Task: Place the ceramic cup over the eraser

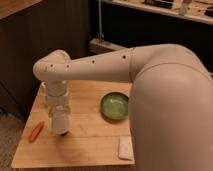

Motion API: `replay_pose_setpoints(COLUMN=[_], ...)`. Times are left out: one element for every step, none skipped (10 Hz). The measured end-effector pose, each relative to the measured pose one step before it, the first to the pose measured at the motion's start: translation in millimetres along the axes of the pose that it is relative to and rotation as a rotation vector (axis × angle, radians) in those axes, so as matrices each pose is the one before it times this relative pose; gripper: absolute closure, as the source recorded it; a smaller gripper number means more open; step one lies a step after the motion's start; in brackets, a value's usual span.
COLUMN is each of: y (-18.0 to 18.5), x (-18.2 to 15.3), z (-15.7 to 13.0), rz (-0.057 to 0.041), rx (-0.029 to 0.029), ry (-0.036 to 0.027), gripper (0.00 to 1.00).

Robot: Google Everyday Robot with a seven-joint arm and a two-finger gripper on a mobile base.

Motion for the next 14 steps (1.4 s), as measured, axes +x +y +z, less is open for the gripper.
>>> replay_pose_setpoints(y=[0.11, -0.3, 0.23, 1.47, 0.81, 0.34, -0.2, 0.94, 1.57, 0.76, 0.8, 0.26, 0.08, 1.2], x=[-0.22, -0.91, -0.56, -0.26, 0.38, 0.5, 0.33, 0.06, -0.29, -0.07, 0.01, 0.16, 0.15, 0.09], z=[2.75, 3.26, 4.2, 4.51, 1.71, 0.05, 0.71, 1.34, 1.77, 0.6, 0.6, 0.12, 0.39, 1.57], rz=[0.00178, 0.00357, 0.00065, -0.00167, -0.00151, 0.0002, 0.00098, 0.00004, -0.00066, -0.00044, -0.00046, 0.00019, 0.00074, -0.00057], rx=[0.00005, -0.00218, -0.00034, -0.00055, 0.00045, 0.00023, 0.00071, -0.00116, -0.00235, -0.00121, -0.00081, 0.0, -0.00004, -0.00114], ry=[-0.00274, -0.00277, 0.0018, 0.00263, 0.00231, 0.00082, 0.0012, 0.00141, 0.00119, 0.0006, 0.00067, 0.00036, 0.00068, 0.00195], gripper=[0.98, 0.96, 0.89, 0.81, 0.77, 0.77, 0.73, 0.67, 0.53, 0.45, 0.4, 0.4, 0.4, 0.4])
